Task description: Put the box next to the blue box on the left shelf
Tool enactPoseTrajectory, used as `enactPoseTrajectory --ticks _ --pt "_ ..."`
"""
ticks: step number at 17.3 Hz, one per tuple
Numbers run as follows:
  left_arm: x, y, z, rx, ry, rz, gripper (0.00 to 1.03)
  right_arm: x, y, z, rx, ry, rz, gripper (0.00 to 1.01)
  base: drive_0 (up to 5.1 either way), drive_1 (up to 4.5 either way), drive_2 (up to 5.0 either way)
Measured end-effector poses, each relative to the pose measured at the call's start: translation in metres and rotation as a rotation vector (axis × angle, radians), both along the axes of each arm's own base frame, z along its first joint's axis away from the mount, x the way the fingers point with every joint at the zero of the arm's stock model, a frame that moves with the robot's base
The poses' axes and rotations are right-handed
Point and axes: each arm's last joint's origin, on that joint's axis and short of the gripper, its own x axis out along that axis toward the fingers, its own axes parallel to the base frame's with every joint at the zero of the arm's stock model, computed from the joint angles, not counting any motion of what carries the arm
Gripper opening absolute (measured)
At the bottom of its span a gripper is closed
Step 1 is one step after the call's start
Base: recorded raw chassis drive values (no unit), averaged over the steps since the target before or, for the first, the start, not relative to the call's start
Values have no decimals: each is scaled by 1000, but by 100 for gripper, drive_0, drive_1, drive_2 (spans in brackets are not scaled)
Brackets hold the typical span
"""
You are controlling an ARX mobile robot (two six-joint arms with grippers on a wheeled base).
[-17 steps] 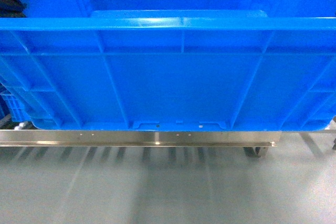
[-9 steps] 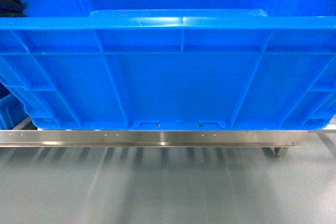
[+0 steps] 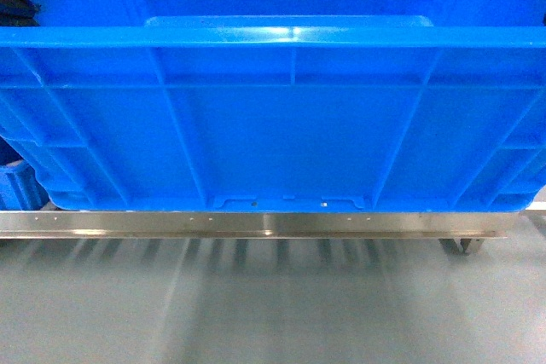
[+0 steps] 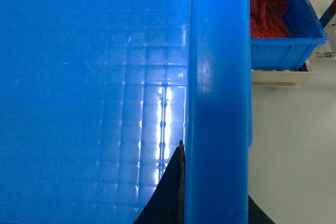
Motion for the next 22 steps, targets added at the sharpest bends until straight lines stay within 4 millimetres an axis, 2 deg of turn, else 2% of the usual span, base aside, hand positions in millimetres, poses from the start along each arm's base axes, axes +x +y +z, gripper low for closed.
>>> enactPoseTrajectory --ticks 22 --pt "0 0 0 0 0 0 6 0 0 0 0 -2 0 7 0 0 0"
